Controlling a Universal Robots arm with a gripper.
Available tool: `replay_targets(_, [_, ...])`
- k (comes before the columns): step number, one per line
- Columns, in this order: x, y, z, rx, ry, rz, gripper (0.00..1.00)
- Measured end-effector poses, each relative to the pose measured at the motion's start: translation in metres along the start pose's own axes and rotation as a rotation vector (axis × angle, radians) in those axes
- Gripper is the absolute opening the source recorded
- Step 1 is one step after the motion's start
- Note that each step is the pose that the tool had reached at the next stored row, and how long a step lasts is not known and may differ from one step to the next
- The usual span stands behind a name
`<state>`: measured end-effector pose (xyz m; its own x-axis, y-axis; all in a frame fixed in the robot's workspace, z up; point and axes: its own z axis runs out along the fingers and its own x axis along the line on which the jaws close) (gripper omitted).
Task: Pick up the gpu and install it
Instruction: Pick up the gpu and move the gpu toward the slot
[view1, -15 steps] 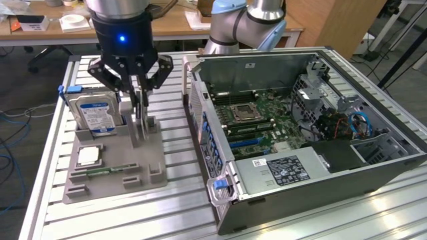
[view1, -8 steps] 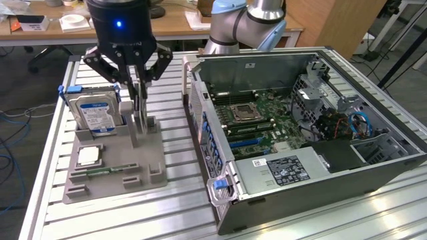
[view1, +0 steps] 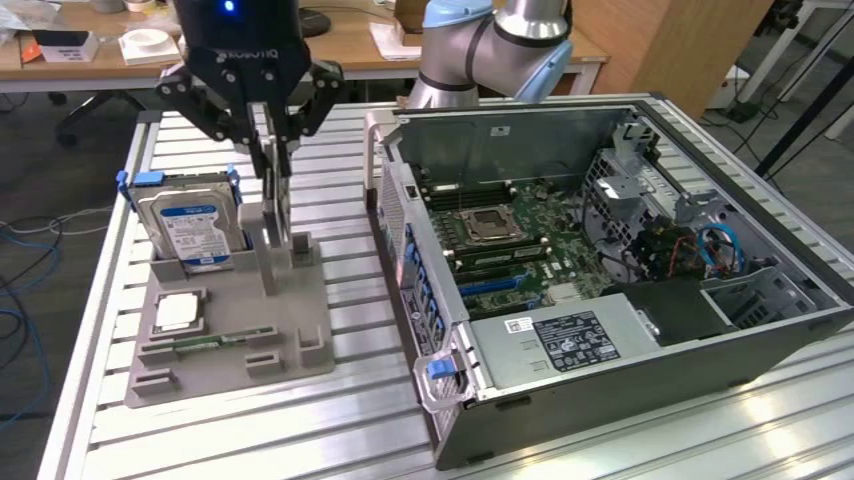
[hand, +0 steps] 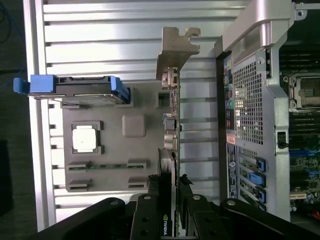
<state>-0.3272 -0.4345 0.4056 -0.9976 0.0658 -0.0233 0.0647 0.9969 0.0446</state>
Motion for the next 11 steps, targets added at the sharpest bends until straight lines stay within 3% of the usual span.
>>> replay_targets(3, [-0.0001, 0.0002, -0.0048, -0.0001, 0.0, -0.001, 0.26])
replay_targets(11, [-0.0001, 0.0002, -0.0049, -0.0002, 0.0, -0.001, 0.26])
